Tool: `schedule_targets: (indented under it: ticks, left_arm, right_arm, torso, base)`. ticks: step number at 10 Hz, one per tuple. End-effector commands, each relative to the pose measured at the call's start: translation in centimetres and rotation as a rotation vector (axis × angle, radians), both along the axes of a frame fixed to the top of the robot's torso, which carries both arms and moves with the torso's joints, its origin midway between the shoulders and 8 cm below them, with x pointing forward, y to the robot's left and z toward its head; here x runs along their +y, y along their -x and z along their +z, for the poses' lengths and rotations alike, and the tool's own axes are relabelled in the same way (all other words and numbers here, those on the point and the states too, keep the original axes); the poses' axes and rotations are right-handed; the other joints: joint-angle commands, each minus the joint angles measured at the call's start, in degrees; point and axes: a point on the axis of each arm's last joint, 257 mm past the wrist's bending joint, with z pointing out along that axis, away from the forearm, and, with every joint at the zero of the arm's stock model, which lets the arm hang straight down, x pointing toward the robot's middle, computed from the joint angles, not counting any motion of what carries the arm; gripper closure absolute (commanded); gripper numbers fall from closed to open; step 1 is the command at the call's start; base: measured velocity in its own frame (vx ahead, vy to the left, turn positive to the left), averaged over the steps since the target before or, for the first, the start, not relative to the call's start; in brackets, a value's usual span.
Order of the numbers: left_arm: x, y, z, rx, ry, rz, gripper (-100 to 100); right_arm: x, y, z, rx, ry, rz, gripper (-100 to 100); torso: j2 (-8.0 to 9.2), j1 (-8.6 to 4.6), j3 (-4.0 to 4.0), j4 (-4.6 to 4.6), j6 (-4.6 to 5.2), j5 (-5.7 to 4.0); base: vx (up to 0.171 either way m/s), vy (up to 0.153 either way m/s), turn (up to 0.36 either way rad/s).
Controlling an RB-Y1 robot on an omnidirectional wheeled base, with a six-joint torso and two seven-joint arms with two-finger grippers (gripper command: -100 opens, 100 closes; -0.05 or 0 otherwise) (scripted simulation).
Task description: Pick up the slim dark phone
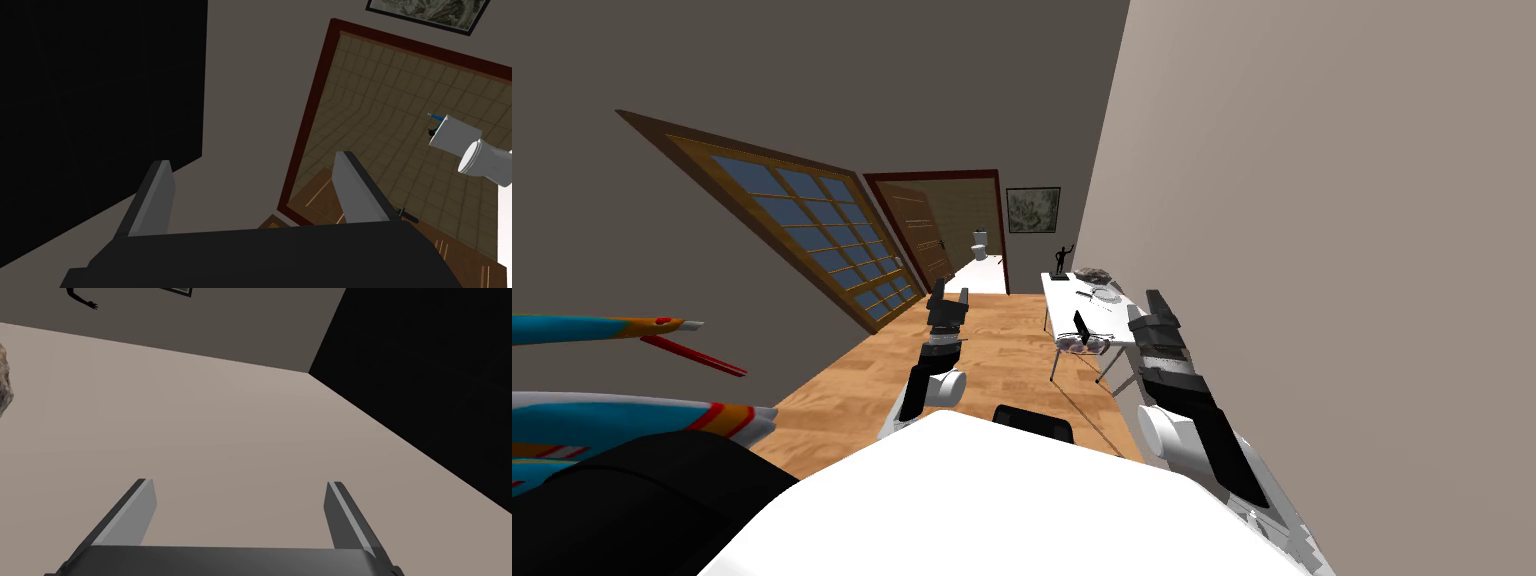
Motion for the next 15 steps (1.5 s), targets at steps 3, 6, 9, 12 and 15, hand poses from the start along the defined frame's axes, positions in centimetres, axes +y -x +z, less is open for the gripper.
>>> schedule_targets:
  ticks: [3,6,9,12,15]
  left_arm:
    - [0.0,0.0,0.0,0.0,0.0,0.0,0]
    - [0.0,0.0,0.0,0.0,0.0,0.0,0]
    - [0.0,0.0,0.0,0.0,0.0,0.0,0]
    - [0.0,0.0,0.0,0.0,0.0,0.0,0]
    - [0.0,0.0,0.0,0.0,0.0,0.0,0]
  right_arm:
    - [-1.9,-2.1,-2.0,0.101,-0.065,0.025,-100]
    - [-3.0,-3.2,-3.3,0.168,-0.101,0.026,-100]
    - [-5.1,-4.6,-4.3,0.24,-0.178,0.036,-100]
    - [-6.4,-5.5,-5.6,0.306,-0.226,0.03,-100]
    - [-7.7,-6.2,-6.7,0.365,-0.276,0.024,-100]
  torso:
    - [-0.08,0.07,-0.05,-0.02,0.0,0.02]
    - [-0.01,-0.01,-0.01,0.0,0.0,0.0]
    - [-0.02,0.02,-0.02,-0.01,0.0,0.01]
    - [-0.07,0.07,-0.04,-0.02,0.0,0.02]
    - [0.06,-0.1,0.03,0.01,0.01,-0.02]
  base:
    - [0.057,0.105,0.002]
    - [0.04,0.077,0.0]
    - [0.059,0.104,0.001]
    - [0.054,0.095,-0.004]
    - [0.03,0.056,-0.002]
